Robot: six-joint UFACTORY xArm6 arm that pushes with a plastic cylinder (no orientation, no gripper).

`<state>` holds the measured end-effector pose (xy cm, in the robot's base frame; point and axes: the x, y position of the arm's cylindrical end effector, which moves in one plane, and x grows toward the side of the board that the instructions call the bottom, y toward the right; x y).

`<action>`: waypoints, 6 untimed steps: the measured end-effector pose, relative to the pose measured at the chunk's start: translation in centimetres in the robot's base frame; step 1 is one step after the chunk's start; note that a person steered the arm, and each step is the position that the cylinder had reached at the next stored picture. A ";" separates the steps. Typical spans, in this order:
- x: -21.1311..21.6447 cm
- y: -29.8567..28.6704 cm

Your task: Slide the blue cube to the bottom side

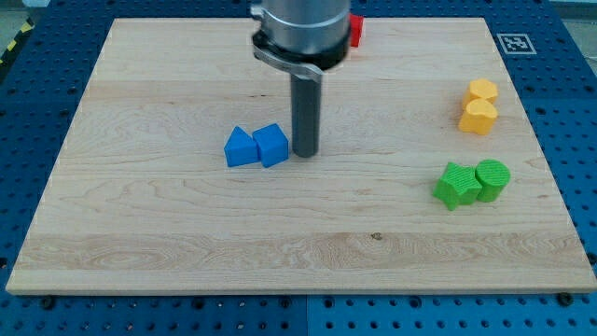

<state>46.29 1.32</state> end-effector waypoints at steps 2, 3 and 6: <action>-5.3 0.7; -5.3 -3.0; 3.1 -0.6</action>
